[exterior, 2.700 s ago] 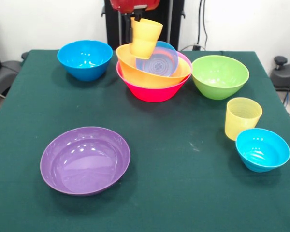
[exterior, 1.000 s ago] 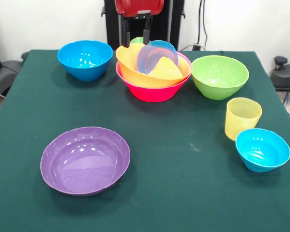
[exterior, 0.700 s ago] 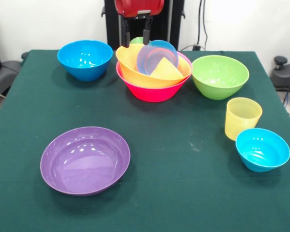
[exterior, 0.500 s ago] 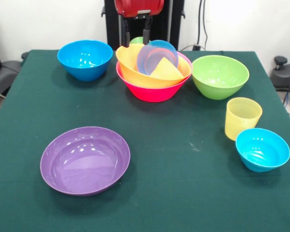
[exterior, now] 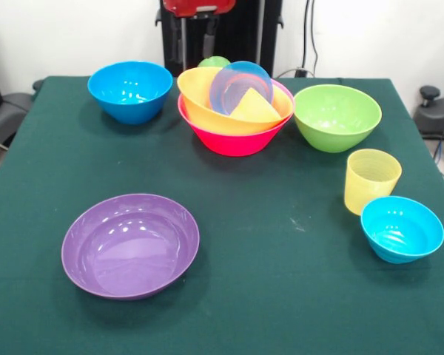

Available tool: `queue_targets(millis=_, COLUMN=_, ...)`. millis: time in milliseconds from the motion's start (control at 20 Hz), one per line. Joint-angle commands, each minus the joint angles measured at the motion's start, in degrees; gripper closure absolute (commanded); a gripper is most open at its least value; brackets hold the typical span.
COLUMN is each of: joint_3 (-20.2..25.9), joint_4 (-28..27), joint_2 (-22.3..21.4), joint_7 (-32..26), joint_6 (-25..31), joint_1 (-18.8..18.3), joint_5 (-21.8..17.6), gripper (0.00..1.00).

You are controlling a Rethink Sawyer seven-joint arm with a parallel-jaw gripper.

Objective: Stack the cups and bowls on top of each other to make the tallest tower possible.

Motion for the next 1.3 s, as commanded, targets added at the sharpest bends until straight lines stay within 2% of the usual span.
queue_targets(millis=50, joint_3=7.65, joint_4=-6.63, joint_2=1.33, joint_7=10.43, joint_6=-2.55, joint_1=-2.86, joint_5=-2.61, gripper=0.0)
queue_targets(millis=300, joint_3=8.44, joint_4=-7.76, joint_2=1.52, joint_7=9.41, joint_6=-1.44, joint_1=-4.68, joint_5=-3.38, gripper=0.0)
queue_targets(millis=600, joint_3=10.21, joint_4=-7.73, joint_2=1.83, joint_7=5.65, joint_6=1.38, joint_1=-5.98, joint_5=-1.93, gripper=0.0)
queue_targets(millis=950, joint_3=10.67, joint_4=-7.46, joint_2=2.07, joint_7=3.97, joint_6=2.19, joint_1=-6.28, joint_5=-1.47, gripper=0.0)
queue_targets(millis=1300, joint_3=11.88, joint_4=-6.53, joint_2=1.88, joint_7=-0.29, joint_6=3.62, joint_1=-6.94, joint_5=-0.24, gripper=0.0)
